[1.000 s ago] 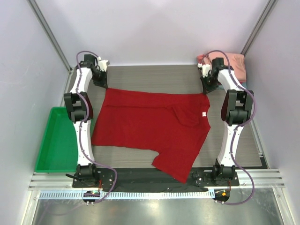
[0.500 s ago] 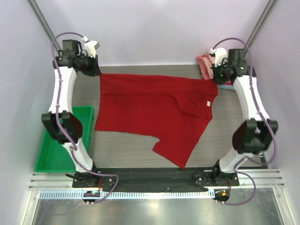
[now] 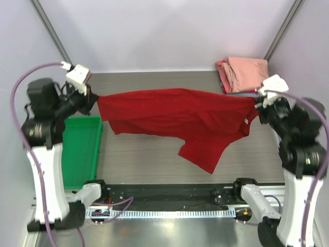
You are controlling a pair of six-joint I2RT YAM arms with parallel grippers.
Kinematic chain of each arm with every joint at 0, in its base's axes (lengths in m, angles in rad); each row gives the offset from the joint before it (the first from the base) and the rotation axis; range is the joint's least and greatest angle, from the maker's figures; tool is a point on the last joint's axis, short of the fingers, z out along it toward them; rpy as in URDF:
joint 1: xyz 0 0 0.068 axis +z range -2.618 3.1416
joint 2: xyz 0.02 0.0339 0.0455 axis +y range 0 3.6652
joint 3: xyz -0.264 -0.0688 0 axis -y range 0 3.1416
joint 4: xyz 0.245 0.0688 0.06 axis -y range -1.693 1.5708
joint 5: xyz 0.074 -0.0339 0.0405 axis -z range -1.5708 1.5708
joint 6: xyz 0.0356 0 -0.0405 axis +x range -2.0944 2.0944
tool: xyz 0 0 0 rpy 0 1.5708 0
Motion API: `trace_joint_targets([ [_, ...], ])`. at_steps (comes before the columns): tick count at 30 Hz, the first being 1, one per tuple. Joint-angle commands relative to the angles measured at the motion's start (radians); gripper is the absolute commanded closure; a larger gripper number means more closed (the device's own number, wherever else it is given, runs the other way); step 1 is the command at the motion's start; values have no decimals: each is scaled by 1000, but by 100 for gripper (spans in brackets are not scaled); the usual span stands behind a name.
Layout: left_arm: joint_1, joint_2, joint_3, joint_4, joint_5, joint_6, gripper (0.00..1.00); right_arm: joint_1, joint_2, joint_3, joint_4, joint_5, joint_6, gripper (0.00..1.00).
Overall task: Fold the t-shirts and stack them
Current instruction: Fold the tshirt
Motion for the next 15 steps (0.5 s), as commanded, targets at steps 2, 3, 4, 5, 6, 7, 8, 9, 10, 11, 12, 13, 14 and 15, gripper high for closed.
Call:
trace_joint_targets([
  [2,6,-132,6,59,-69,4,100,-1,-97,70,-32,20,-17,99],
  [3,6,-139,35,59,-76,-3,100,-1,-97,90,-33,31,-6,99],
  [4,7,-141,49,68,-81,-10,100,-1,-91,113,-33,47,1,99],
  [5,9,-139,57,79,-90,-15,100,-1,-83,136,-26,51,4,99],
  [6,9,-123,69,93,-93,-18,100,-1,-65,161,-17,51,6,99],
  [7,10,-110,72,93,-95,-13,100,-1,-57,163,-7,45,8,99],
  [8,10,-95,77,85,-92,-7,100,-1,-48,155,13,43,9,99],
  [9,9,-66,75,76,-81,2,100,-1,-33,128,30,43,9,99],
  [10,10,-54,69,71,-72,7,100,-1,-23,111,30,43,9,99],
  [11,10,-37,62,68,-69,13,100,-1,-14,91,52,40,17,99],
  [12,10,-26,39,55,-61,28,100,-1,-10,48,62,32,15,99],
  [13,10,0,23,50,-52,36,100,-1,10,26,70,20,14,99],
  [14,9,14,-9,44,-43,46,100,-1,20,2,93,8,12,99],
  [15,7,31,-27,28,-28,53,100,-1,38,-42,101,-4,12,99],
])
